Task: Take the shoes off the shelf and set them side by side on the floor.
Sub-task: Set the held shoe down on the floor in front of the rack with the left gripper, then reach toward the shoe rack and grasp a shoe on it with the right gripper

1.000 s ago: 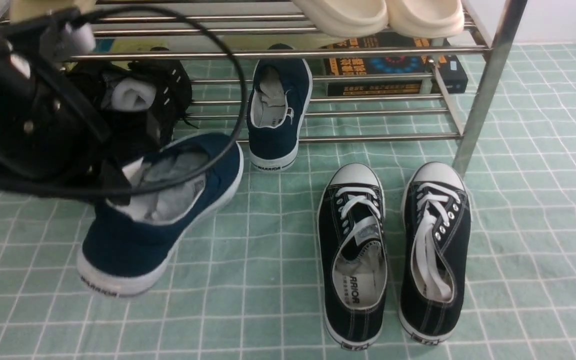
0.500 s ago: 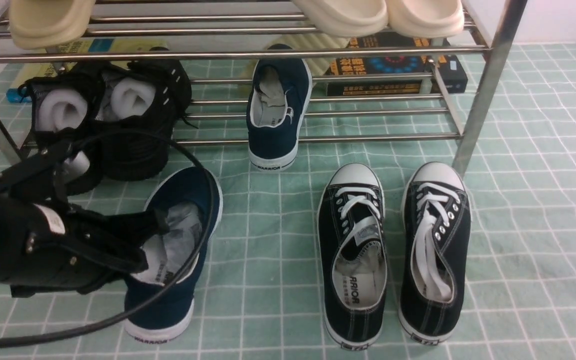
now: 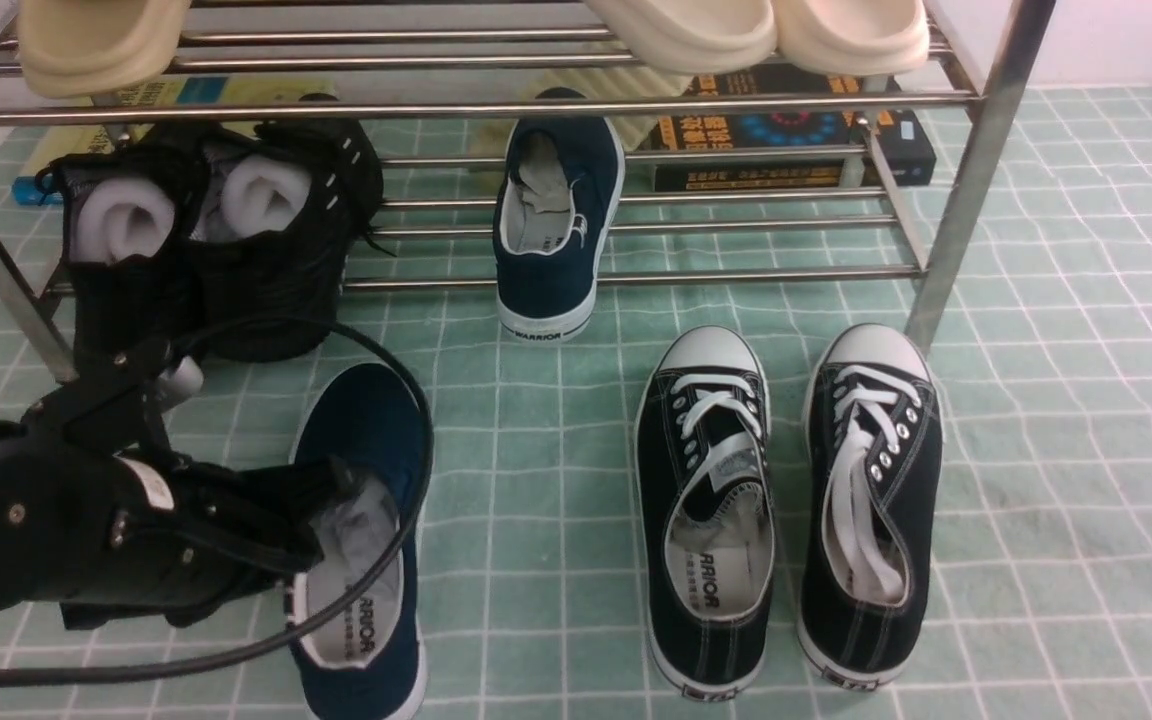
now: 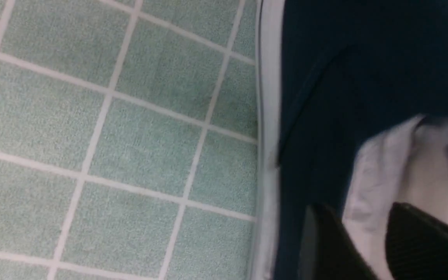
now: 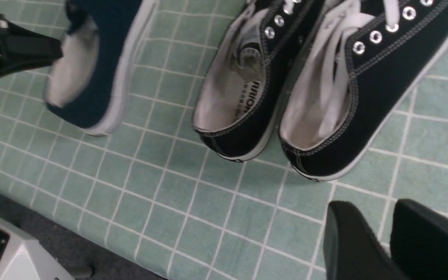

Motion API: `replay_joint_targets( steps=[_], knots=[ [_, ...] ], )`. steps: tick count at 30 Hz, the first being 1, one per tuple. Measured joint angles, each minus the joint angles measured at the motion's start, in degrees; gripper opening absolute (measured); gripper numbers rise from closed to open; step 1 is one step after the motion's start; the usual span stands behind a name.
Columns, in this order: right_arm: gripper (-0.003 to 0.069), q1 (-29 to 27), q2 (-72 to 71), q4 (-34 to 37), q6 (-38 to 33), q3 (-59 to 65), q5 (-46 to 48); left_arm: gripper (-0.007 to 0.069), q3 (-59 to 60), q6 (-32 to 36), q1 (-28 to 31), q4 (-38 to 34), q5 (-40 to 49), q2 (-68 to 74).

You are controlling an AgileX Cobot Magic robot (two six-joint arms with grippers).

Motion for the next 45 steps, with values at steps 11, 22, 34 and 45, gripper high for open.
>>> replay_joint_targets(
  steps=[11,22,34,45],
  knots=[
    [0.0402,0.07,3.94,10.23,-4.72,-7.09,6.79,0.0291,-12.51,4.59,0.00,11.58,16.93,-4.08],
    [0.0405,18.04,21.83,6.52,-0.26,-25.11,3.82,0.0011,-22.49,15.21,0.08,24.48,43.64,-4.57],
    [0.0405,40.86,56.35,-20.47,27.14,-61.68,5.11,0.0011,-22.49,37.91,26.53,1.38,48.48,-4.57],
    [0.0405,43.12,88.38,-34.15,32.22,-98.48,4.77,0.0016,-22.49,42.08,31.88,-10.56,47.86,-4.57]
  ],
)
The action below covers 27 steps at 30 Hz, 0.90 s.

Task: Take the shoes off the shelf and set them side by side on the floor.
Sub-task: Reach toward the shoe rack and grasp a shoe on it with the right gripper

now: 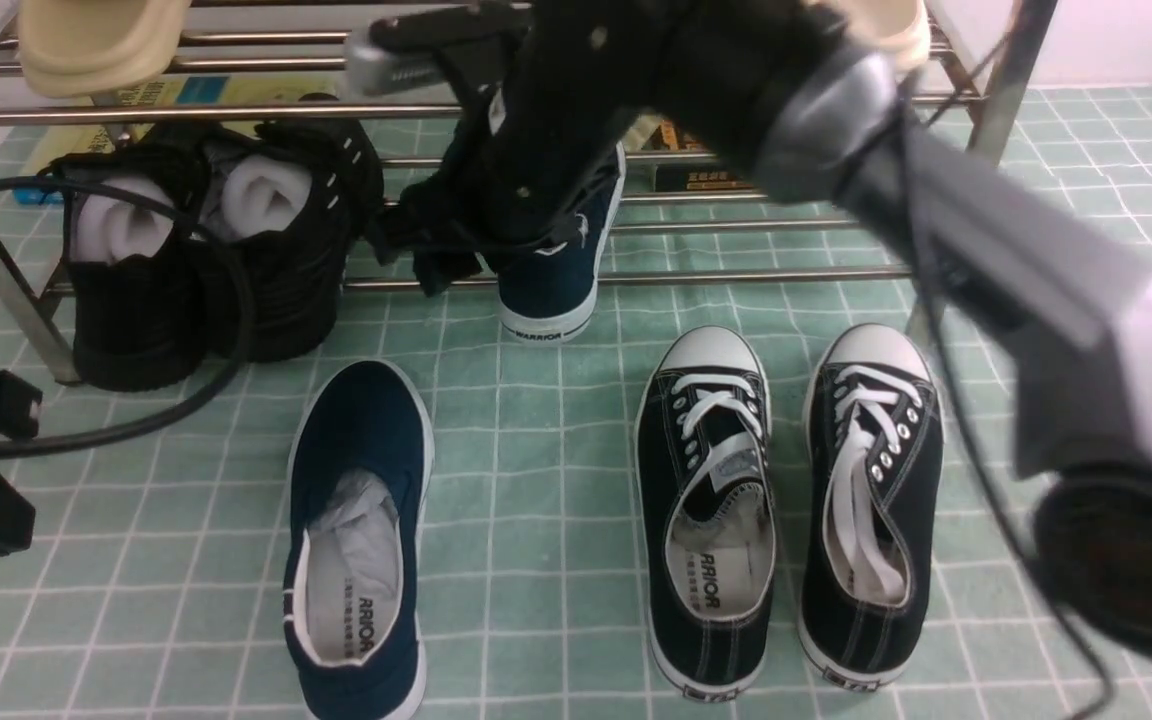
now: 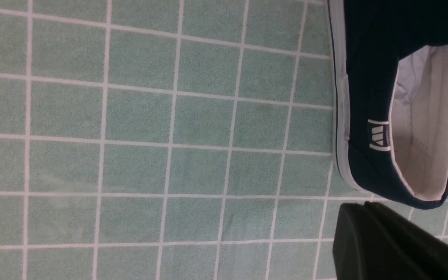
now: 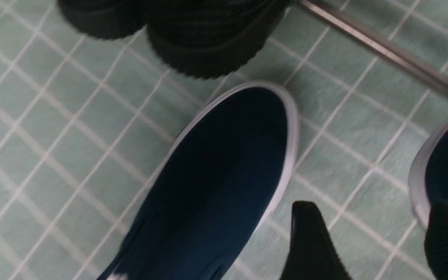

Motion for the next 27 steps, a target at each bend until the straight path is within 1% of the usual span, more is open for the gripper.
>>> replay_joint_targets(
  steps=[3,9,17,21,24,27],
  knots=[
    [0.0405,-0.35,5.85,-4.40,2.38,-4.86,-0.79,0.0019,0.00,-0.13,0.00,-0.26,-0.11,0.00],
    [0.0405,-0.29,7.26,-7.18,5.76,-5.67,-0.83,0.0019,0.00,-0.63,0.00,-0.39,-0.11,0.00],
    [0.0405,-0.70,4.74,-6.57,6.12,-8.50,1.17,0.0020,0.23,-0.75,0.00,-0.56,-0.76,0.00],
    [0.0405,-0.85,3.78,-8.50,6.12,-9.18,1.26,0.0022,0.60,-0.75,0.00,-0.56,-1.31,0.00],
    [0.0405,-0.85,4.37,-11.54,6.12,-9.18,1.05,0.0027,0.73,-0.76,0.00,-0.56,-1.49,0.00],
    [0.0405,-0.85,6.13,-14.78,6.12,-9.18,-1.17,0.0032,1.04,-0.76,0.00,-0.56,-1.71,0.00]
  ],
)
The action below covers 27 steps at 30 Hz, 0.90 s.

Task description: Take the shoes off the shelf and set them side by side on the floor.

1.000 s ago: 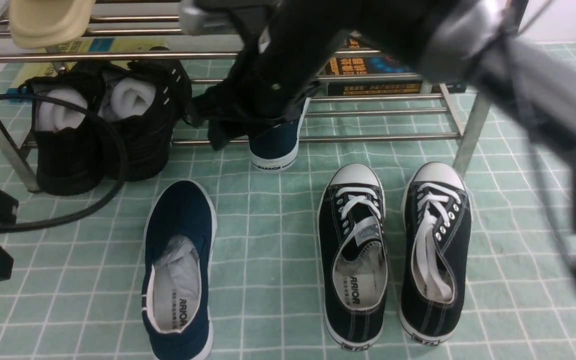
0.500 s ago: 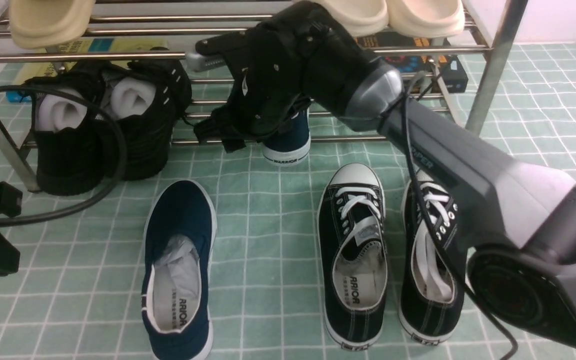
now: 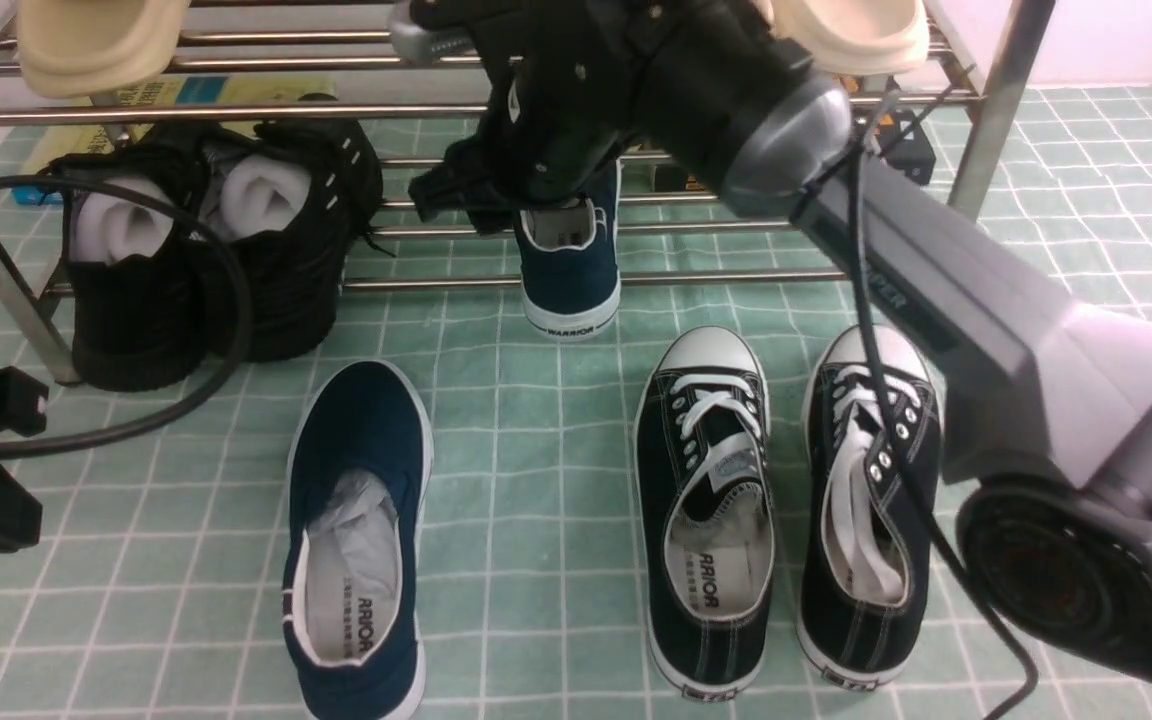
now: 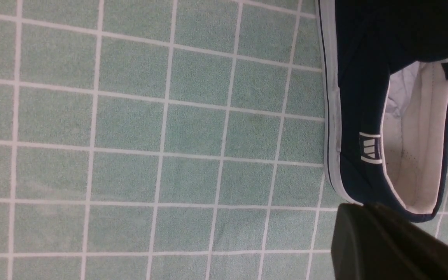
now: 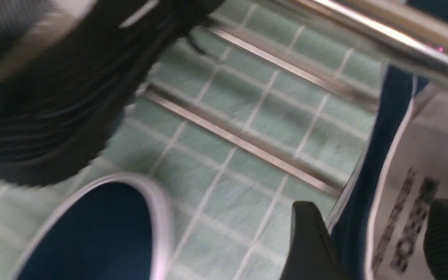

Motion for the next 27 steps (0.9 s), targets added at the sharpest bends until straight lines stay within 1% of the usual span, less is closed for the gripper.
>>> replay_joint_targets(
  steps=[4,8,9,10,12,13,14,15,16,17,19,20,24,26,27],
  knots=[
    [0.0402,-0.04,2.24,-1.30,0.00,0.00,-2.30,0.0033,0.26,-0.05,0.00,0.00,0.00,0.00],
    [0.0344,-0.04,4.19,-1.52,0.00,0.00,-3.46,0.0033,0.26,-0.05,0.00,0.00,-0.17,0.00],
    [0.0286,-0.04,4.64,-2.14,0.00,0.00,-3.46,0.0034,0.26,-0.21,0.00,0.00,-0.21,0.00],
    [0.0276,-0.04,4.72,-2.20,0.00,0.00,-3.46,0.0034,0.26,-0.27,0.00,0.00,-0.21,0.00],
    [0.0118,-0.12,4.72,-2.47,-0.07,0.00,-2.59,0.0036,0.26,-0.66,0.00,0.00,-0.23,0.00],
    [0.0061,-0.11,4.45,-2.03,-0.20,0.06,-1.97,0.0037,0.26,-0.78,0.00,0.00,-0.23,0.00],
    [0.0052,-0.11,4.29,-1.93,-0.21,0.05,-1.79,0.0037,0.26,-0.78,0.00,0.00,-0.23,0.00],
    [0.0022,-0.11,3.60,-0.27,-1.52,0.12,0.17,0.0040,0.26,-0.85,0.00,0.00,-0.29,0.00],
    [0.0023,-0.06,3.30,-0.06,-1.79,0.12,0.50,0.0040,0.26,-0.85,0.00,0.00,-0.29,0.00],
    [0.0024,0.15,1.80,1.57,-4.56,0.18,4.03,0.0043,0.26,-0.85,0.00,0.00,-0.23,0.00],
    [0.0023,0.48,0.56,3.01,-6.64,0.34,6.57,0.0043,0.26,-0.85,0.00,-0.02,-0.09,0.00],
    [0.0023,1.10,-2.32,5.57,-8.64,0.76,8.50,0.0043,0.26,-0.85,0.00,-0.02,-0.03,0.00],
    [0.0023,1.97,-7.85,10.32,-9.03,2.70,8.44,0.0047,0.26,-0.85,0.06,-0.02,0.08,0.00],
    [0.0023,1.98,-11.04,14.53,-9.03,6.45,8.44,0.0050,0.26,-0.86,0.05,-0.02,0.08,0.00],
    [0.0023,1.98,-12.22,15.43,-9.03,7.93,8.44,0.0051,0.26,-0.86,0.05,-0.02,0.08,0.00]
  ],
)
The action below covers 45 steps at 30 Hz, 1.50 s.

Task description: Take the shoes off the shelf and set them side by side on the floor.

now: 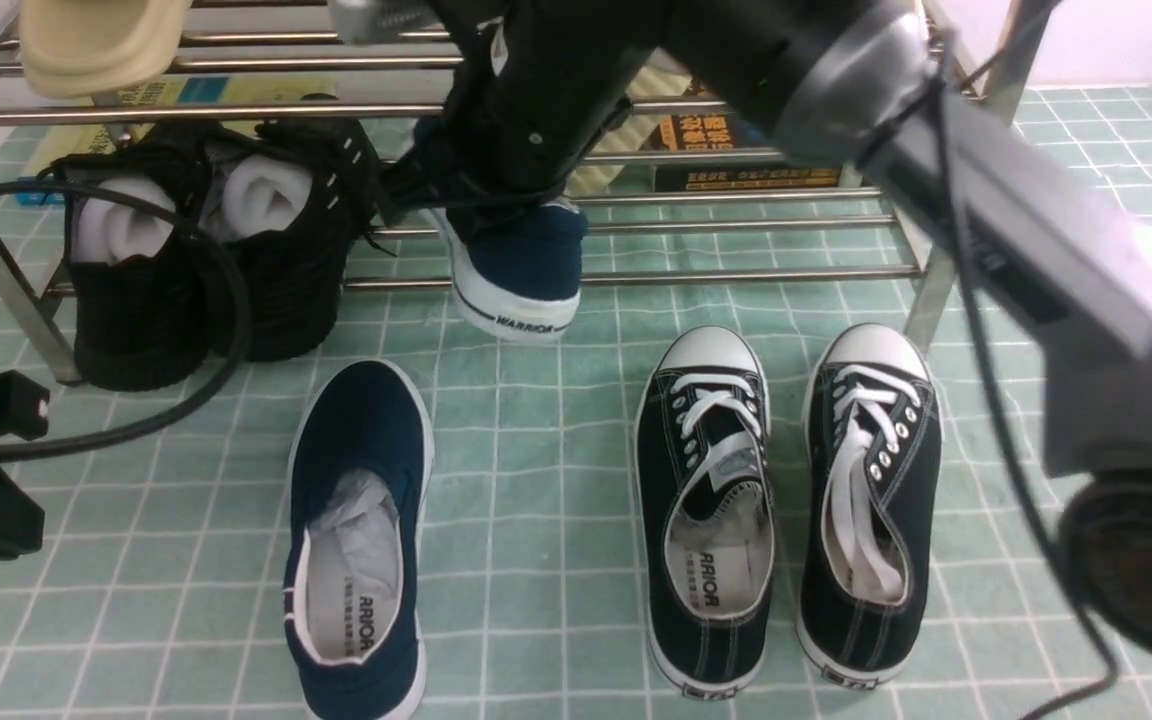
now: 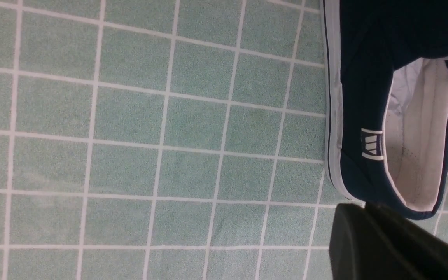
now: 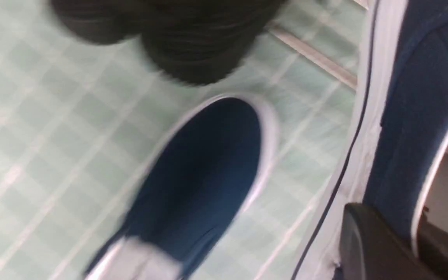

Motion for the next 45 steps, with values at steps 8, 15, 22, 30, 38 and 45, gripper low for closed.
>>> replay_joint_targets(
  steps=[8,15,22,30,38,45],
  knots=[
    [0.0023,0.58,-11.42,3.98,-0.99,22.27,-0.06,0.0054,0.00,0.00,0.02,-0.06,-0.05,0.00],
    [0.0023,0.99,-20.30,3.78,-1.07,40.40,-0.12,0.0054,0.00,0.00,0.02,-0.30,-0.56,0.00],
    [0.0023,1.47,-18.85,5.52,-1.07,44.89,-7.46,0.0062,0.00,-0.05,0.02,-2.09,-1.36,0.00],
    [0.0023,1.40,-18.20,5.63,5.80,44.97,-10.75,0.0069,0.00,-0.05,0.02,-2.97,-1.54,0.00],
    [0.0027,1.70,-14.37,9.62,14.42,44.97,-15.53,0.0073,0.00,-0.05,0.02,-3.51,-2.20,0.00],
    [0.0043,2.48,-11.67,13.55,15.42,44.97,-18.32,0.0083,0.00,-0.05,0.02,-4.56,-2.39,0.00]
  ],
)
